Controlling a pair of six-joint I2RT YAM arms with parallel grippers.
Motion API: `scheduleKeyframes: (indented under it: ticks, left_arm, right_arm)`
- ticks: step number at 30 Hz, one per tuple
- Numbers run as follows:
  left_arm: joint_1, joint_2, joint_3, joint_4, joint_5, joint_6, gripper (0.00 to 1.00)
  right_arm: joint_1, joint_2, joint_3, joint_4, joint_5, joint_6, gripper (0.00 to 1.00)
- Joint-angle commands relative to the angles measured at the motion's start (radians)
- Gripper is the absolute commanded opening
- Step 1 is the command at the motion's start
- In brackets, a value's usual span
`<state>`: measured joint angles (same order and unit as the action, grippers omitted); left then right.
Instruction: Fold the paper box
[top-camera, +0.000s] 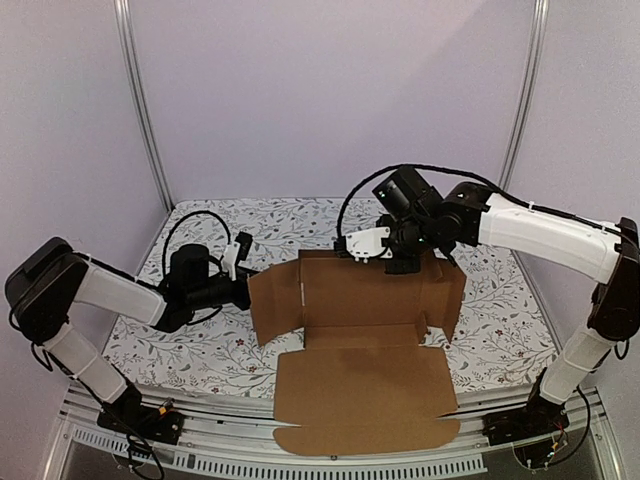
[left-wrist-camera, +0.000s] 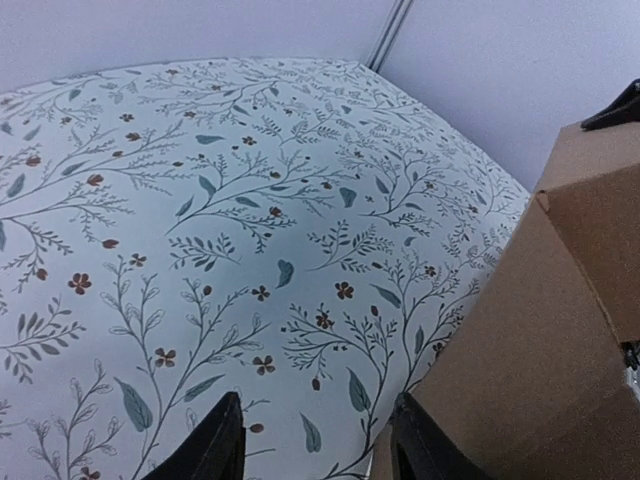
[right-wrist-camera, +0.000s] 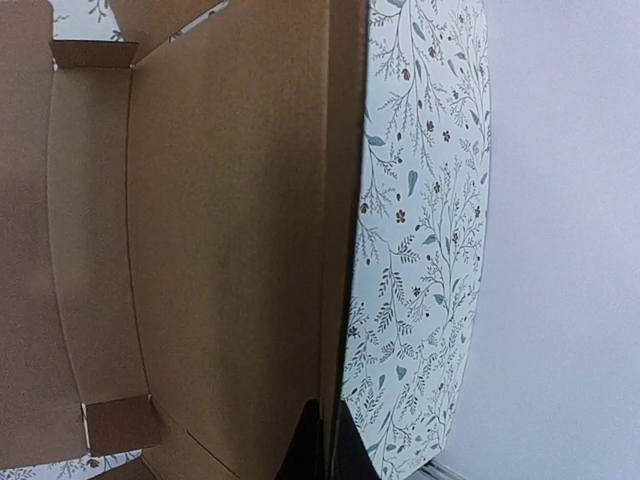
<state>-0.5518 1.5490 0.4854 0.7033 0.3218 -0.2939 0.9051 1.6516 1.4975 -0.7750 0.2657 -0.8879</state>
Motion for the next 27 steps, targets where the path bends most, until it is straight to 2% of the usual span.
scheduleKeyframes:
  ticks: [1, 8, 12, 19, 27]
  left_arm:
    - [-0.035, 0.037, 0.007, 0.111, 0.182, 0.022, 0.51]
    - [-0.082, -0.078, -0.048, 0.035, 0.069, 0.009, 0.55]
    - [-0.110, -0.141, -0.073, 0.022, 0.065, 0.013, 0.56]
    - [-0.183, -0.111, -0.049, 0.008, 0.023, 0.030, 0.60]
    - [-0.328, -0.137, -0.108, 0.072, -0.161, 0.029, 0.61]
  right_arm:
    - [0.008, -0.001, -0.062, 0.106, 0.072, -0.032, 0.00]
    - [0.027, -0.029, -0.133, 0.191, 0.112, -0.028, 0.00]
    - [0.062, -0.063, -0.190, 0.231, 0.142, -0.043, 0.00]
    - [0.131, -0.095, -0.283, 0.315, 0.217, -0.075, 0.00]
    - [0.195, -0.156, -0.437, 0.487, 0.376, -0.127, 0.00]
